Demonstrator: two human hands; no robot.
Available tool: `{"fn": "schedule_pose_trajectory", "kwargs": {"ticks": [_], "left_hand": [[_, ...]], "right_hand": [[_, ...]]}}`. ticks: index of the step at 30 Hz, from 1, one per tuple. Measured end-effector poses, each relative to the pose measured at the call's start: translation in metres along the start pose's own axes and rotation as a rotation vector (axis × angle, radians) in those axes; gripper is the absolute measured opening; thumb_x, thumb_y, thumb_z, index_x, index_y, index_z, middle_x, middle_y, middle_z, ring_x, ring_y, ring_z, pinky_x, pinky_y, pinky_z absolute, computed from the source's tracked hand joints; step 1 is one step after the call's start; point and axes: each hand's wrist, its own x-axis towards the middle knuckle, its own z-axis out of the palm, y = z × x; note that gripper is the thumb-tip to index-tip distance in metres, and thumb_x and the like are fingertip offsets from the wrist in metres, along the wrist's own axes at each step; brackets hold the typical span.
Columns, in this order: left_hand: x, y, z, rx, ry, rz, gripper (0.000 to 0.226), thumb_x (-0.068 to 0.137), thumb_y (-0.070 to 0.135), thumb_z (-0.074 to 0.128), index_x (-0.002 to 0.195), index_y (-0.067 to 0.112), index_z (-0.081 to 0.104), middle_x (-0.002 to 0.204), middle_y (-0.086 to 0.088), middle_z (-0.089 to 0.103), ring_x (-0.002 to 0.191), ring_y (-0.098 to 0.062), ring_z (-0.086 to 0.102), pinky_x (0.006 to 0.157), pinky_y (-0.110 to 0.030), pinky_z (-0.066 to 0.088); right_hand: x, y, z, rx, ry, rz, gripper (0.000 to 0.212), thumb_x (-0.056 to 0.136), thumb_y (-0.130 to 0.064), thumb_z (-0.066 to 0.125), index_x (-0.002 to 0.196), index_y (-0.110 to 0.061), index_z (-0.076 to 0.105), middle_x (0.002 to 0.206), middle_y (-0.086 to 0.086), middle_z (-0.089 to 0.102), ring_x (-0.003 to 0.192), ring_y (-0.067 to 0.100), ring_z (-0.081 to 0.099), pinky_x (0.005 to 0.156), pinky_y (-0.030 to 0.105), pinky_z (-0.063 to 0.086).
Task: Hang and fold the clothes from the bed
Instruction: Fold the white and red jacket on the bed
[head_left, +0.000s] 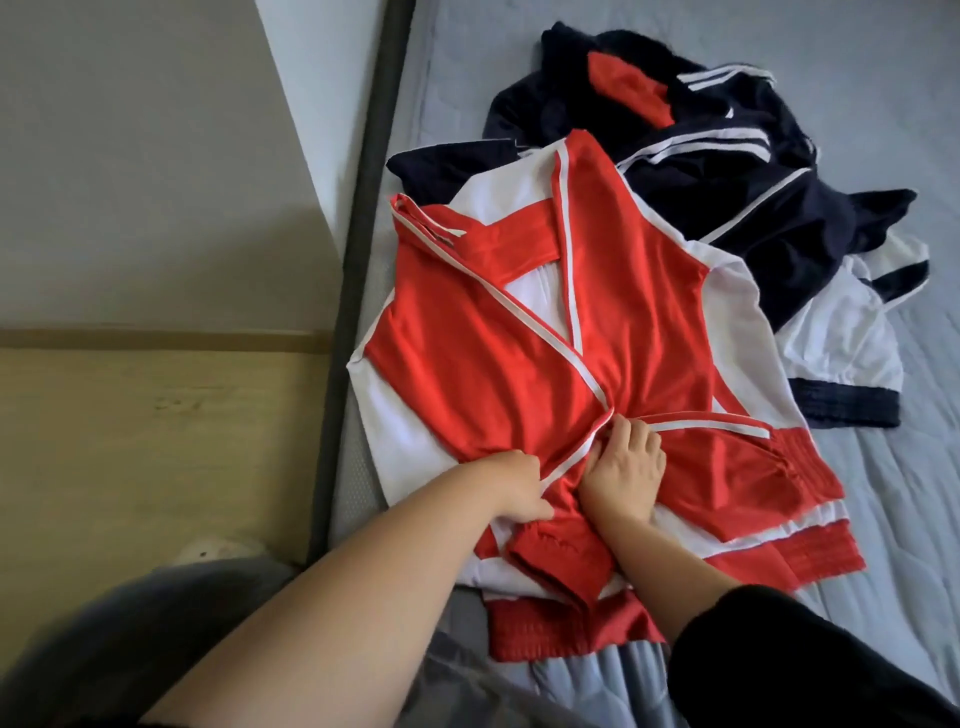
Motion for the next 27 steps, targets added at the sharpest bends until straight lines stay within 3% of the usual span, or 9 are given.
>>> {"fn": "schedule_pose_trajectory", "kwargs": {"ticks": [3, 7, 11, 15, 17, 19, 22, 25, 27], "left_hand": [[0.011, 0.000, -0.007, 0.072, -0.071, 0.009, 0.048, 0.089, 0.038, 0.057, 0.123, 0.006, 0.050, 0.127, -0.015, 0.053, 0.111, -0.030, 0.055, 0.088, -0.034, 0.044], [0.017, 0.003, -0.023, 0.089, -0.158, -0.006, 0.045, 0.091, 0.035, 0.054, 0.112, -0.004, 0.059, 0.115, -0.023, 0.062, 0.088, -0.036, 0.060, 0.069, -0.038, 0.045], [0.009, 0.002, -0.019, 0.040, -0.101, -0.016, 0.044, 0.094, 0.034, 0.050, 0.115, -0.005, 0.057, 0.117, -0.024, 0.062, 0.105, -0.038, 0.059, 0.076, -0.038, 0.047], [-0.032, 0.005, 0.016, -0.090, 0.493, 0.094, 0.017, 0.088, 0.021, 0.052, 0.102, 0.010, 0.054, 0.107, -0.008, 0.059, 0.102, -0.029, 0.055, 0.081, -0.038, 0.042], [-0.064, 0.004, 0.046, -0.087, 0.806, 0.273, 0.009, 0.083, 0.019, 0.051, 0.083, 0.011, 0.053, 0.085, -0.006, 0.055, 0.081, -0.029, 0.056, 0.063, -0.040, 0.044], [-0.092, -0.003, 0.078, 0.129, 0.914, 0.530, 0.016, 0.077, 0.026, 0.054, 0.068, 0.013, 0.054, 0.069, -0.004, 0.054, 0.062, -0.025, 0.056, 0.046, -0.031, 0.042], [-0.107, -0.012, 0.104, 0.534, 0.703, 0.639, 0.025, 0.066, 0.039, 0.075, 0.069, 0.017, 0.064, 0.071, -0.001, 0.061, 0.061, -0.019, 0.060, 0.047, -0.024, 0.047], [-0.110, -0.012, 0.110, 0.695, 0.500, 0.399, 0.037, 0.080, 0.042, 0.063, 0.106, 0.016, 0.059, 0.105, -0.004, 0.059, 0.091, -0.023, 0.059, 0.070, -0.033, 0.050], [-0.111, -0.007, 0.111, 0.723, 0.507, 0.322, 0.034, 0.074, 0.036, 0.070, 0.101, 0.019, 0.061, 0.099, -0.001, 0.060, 0.084, -0.020, 0.061, 0.066, -0.030, 0.047]], "right_hand": [[0.002, -0.001, 0.003, -0.049, 0.011, 0.003, 0.041, 0.077, -0.029, 0.037, 0.098, -0.002, 0.059, 0.094, 0.019, 0.059, 0.087, 0.039, 0.054, 0.075, 0.045, 0.043], [0.005, -0.001, 0.004, -0.056, 0.035, 0.003, 0.041, 0.076, -0.029, 0.037, 0.098, -0.002, 0.059, 0.094, 0.019, 0.059, 0.088, 0.038, 0.053, 0.075, 0.045, 0.042], [0.002, -0.001, 0.003, -0.043, 0.067, -0.008, 0.038, 0.075, -0.028, 0.037, 0.094, -0.002, 0.058, 0.091, 0.020, 0.058, 0.086, 0.039, 0.054, 0.073, 0.045, 0.043], [0.001, -0.007, -0.004, -0.039, 0.031, 0.021, 0.027, 0.080, -0.020, 0.047, 0.094, 0.001, 0.057, 0.095, 0.024, 0.057, 0.092, 0.041, 0.053, 0.076, 0.048, 0.041], [-0.001, -0.010, -0.009, -0.049, -0.010, 0.013, 0.023, 0.084, -0.015, 0.053, 0.098, 0.002, 0.056, 0.102, 0.025, 0.057, 0.100, 0.042, 0.051, 0.081, 0.049, 0.039], [-0.003, -0.015, -0.016, -0.049, -0.069, 0.027, 0.026, 0.086, -0.016, 0.051, 0.104, 0.002, 0.054, 0.110, 0.024, 0.055, 0.107, 0.041, 0.048, 0.085, 0.050, 0.037], [0.003, -0.022, -0.034, 0.059, -0.141, 0.054, 0.031, 0.086, -0.015, 0.048, 0.112, 0.003, 0.050, 0.120, 0.024, 0.050, 0.114, 0.042, 0.043, 0.094, 0.049, 0.034], [0.010, -0.021, -0.049, 0.226, -0.247, 0.055, 0.036, 0.086, -0.010, 0.047, 0.119, 0.003, 0.047, 0.123, 0.025, 0.048, 0.118, 0.041, 0.042, 0.100, 0.044, 0.031], [0.007, -0.016, -0.058, 0.291, -0.285, 0.061, 0.038, 0.086, -0.008, 0.047, 0.122, 0.003, 0.047, 0.124, 0.026, 0.049, 0.118, 0.040, 0.044, 0.100, 0.039, 0.032]]}}
